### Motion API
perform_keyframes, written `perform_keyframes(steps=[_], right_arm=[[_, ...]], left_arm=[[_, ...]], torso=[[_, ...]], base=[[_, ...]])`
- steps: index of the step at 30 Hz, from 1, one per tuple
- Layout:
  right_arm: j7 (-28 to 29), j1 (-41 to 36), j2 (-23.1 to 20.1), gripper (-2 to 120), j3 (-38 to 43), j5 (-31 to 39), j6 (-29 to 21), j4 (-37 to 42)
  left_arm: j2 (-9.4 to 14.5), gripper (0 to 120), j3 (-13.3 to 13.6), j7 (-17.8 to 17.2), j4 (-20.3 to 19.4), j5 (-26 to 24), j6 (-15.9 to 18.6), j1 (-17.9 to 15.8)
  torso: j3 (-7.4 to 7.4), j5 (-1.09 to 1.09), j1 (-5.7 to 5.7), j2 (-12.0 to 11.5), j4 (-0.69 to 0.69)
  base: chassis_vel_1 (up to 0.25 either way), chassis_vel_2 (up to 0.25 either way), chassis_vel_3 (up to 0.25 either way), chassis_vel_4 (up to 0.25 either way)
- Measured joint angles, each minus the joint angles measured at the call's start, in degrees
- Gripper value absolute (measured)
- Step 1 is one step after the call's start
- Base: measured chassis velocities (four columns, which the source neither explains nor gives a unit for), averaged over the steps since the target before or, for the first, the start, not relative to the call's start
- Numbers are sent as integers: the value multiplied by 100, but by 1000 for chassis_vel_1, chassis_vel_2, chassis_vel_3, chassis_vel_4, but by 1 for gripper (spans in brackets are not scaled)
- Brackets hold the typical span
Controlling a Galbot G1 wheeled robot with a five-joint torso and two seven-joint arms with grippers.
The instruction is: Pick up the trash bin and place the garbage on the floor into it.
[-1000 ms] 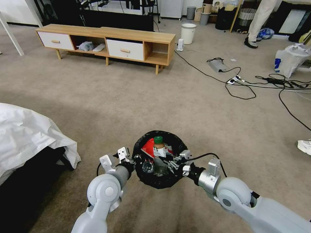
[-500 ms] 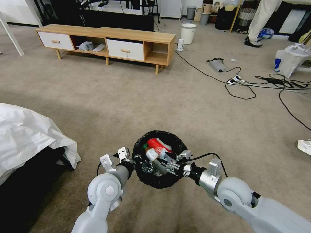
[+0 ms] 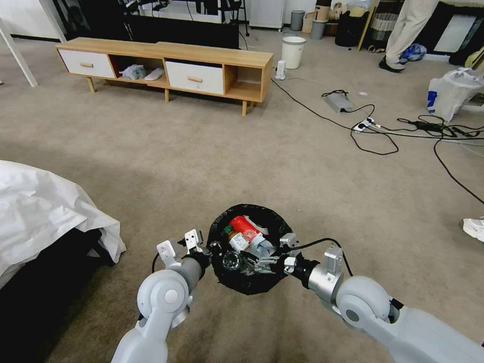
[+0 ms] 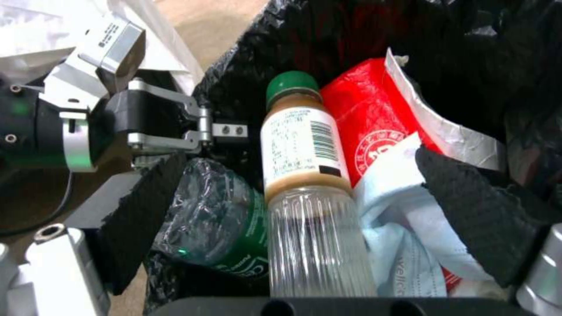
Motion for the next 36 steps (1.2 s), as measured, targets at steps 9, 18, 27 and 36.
perform_keyframes(steps=[9, 18, 27, 36], right_arm=[[17, -23, -38, 100, 104, -6, 68, 165], [-84, -112, -150, 100, 554, 39, 162, 435], [-178, -284, -275, 100, 1033, 71, 212, 635], [-211, -502, -332, 100, 1537, 1, 256, 716]], left_arm=[[3, 0, -14, -36, 135, 26, -2, -47], [29, 0, -78, 9, 297, 40, -13, -76], [39, 0, -112, 18, 340, 36, -22, -107], [96, 0, -143, 16, 292, -13, -24, -27]], torso=[[0, 0, 0, 0, -1], [0, 0, 0, 0, 0], [0, 0, 0, 0, 0], [0, 0, 0, 0, 1]], base=[[0, 0, 0, 0], [0, 0, 0, 0], [0, 0, 0, 0], [0, 0, 0, 0]])
